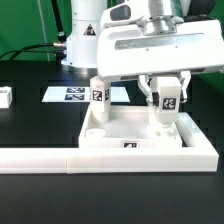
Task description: Assemble square table
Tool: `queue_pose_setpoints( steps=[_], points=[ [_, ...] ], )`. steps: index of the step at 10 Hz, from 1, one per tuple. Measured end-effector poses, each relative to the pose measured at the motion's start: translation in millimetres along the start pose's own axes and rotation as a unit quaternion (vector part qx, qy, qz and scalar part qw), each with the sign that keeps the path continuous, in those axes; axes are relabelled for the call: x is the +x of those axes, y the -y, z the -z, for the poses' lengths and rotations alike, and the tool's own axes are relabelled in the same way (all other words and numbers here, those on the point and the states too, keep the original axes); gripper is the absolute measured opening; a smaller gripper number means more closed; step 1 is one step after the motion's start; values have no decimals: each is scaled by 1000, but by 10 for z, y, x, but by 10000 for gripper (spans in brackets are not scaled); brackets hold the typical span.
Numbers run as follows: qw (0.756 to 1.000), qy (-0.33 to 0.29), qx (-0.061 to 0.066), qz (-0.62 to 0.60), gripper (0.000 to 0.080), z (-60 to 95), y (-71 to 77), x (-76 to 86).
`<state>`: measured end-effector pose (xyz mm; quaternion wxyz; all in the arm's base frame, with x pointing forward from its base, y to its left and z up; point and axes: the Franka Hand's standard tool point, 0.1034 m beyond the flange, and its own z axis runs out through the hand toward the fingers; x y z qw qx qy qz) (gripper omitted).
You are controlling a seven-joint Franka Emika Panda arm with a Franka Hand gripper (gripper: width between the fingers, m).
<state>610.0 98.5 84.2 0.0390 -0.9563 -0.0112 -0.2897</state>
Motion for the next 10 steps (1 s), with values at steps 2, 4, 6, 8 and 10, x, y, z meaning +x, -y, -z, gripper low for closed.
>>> queue_pose_setpoints(
  steps=[2, 4, 6, 8, 10],
  points=[
    [1000, 5, 0, 1, 287, -33, 8, -55],
    [1000, 8, 0, 2, 287, -57, 10, -92],
    [1000, 12, 0, 2, 287, -83, 8, -130],
    [1000, 13, 0, 2, 287, -110, 10, -169],
    [1000, 7, -1, 3, 287, -115, 17, -166]
  ],
)
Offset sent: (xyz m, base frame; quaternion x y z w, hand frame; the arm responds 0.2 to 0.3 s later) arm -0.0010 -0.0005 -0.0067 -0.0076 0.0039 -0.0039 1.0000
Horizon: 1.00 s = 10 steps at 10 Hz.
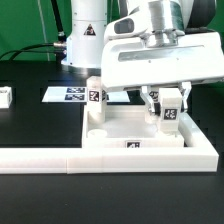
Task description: Assemble square table
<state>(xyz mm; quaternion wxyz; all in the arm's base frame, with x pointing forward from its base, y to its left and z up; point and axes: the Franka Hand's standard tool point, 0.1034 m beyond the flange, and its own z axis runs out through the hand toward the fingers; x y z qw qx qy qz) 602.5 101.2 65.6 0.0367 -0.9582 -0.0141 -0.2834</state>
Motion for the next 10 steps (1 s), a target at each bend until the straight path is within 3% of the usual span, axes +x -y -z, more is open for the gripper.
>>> queue_pose_setpoints(
  steps=[8, 9, 10],
  points=[
    [1000, 3, 5, 11, 287, 16, 130, -61],
    [1000, 7, 6, 11, 358, 11, 132, -67],
    [1000, 13, 6, 11, 358, 1, 134, -91]
  ],
)
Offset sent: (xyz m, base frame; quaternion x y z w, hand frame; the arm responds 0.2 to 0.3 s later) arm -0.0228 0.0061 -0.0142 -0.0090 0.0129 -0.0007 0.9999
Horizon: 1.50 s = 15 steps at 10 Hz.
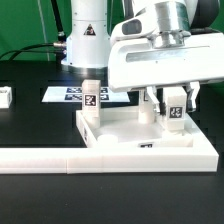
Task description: Assemble square table
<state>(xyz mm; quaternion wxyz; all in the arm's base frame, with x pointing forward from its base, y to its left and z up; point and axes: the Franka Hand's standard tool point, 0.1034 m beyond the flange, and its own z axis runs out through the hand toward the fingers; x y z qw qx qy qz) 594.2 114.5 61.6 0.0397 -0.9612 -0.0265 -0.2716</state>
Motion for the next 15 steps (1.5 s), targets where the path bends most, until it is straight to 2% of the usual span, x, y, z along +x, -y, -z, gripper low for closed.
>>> queue_pose_setpoints(
  steps=[1, 2, 3, 8, 10, 13, 15],
  points=[
    [1000, 0, 0, 0, 494, -1, -1, -2],
    [1000, 1, 0, 0, 494, -2, -1, -3],
    [1000, 9, 2, -1, 624, 3, -9, -1],
    [999, 33, 9, -5, 648, 288, -143, 336],
    [999, 34, 11, -10, 648, 311, -184, 462],
    [998, 58, 17, -16, 648, 289, -211, 517],
    [991, 128, 34, -21, 648, 263, -208, 508]
  ],
)
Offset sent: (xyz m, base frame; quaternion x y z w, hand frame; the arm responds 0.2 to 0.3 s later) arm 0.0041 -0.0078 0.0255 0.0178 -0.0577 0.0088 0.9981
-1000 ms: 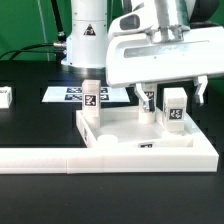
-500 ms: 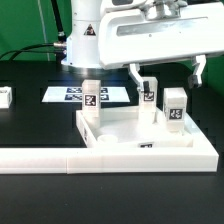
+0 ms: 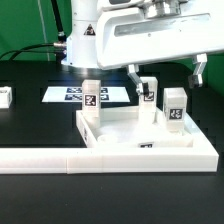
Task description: Assemble square table
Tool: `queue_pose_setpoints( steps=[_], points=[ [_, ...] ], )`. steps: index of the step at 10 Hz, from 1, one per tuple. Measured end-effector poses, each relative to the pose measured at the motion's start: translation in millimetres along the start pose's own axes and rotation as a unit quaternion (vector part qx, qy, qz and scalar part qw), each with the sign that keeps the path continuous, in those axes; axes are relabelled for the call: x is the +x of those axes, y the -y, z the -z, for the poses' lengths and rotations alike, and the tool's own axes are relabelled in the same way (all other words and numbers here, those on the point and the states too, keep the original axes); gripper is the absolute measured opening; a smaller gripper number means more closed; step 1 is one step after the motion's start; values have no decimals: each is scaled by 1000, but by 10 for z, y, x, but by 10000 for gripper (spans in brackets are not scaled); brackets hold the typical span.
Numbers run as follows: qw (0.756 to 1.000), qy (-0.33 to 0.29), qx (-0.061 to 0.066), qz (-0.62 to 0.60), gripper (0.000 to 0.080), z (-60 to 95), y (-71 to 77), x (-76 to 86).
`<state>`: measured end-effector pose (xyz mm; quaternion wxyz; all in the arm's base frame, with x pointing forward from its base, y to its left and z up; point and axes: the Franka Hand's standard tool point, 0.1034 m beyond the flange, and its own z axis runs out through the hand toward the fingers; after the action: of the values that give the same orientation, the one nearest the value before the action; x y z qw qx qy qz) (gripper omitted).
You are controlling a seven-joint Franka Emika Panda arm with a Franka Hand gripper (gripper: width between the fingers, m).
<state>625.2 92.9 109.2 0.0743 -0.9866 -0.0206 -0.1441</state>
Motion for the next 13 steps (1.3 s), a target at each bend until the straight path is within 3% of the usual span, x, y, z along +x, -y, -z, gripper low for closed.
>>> queue_pose_setpoints(
  steps=[2, 6, 7, 10, 12, 13],
  points=[
    [998, 58, 15, -6, 648, 18, 14, 58],
    [981, 191, 40, -16, 648, -45, 75, -76],
    [985, 169, 35, -16, 648, -107, 47, -18],
    [984, 171, 32, -25, 648, -107, 49, -36],
    [983, 175, 8, -64, 648, -135, 85, -89],
    [982, 176, 6, -66, 648, -151, 105, -120]
  ],
)
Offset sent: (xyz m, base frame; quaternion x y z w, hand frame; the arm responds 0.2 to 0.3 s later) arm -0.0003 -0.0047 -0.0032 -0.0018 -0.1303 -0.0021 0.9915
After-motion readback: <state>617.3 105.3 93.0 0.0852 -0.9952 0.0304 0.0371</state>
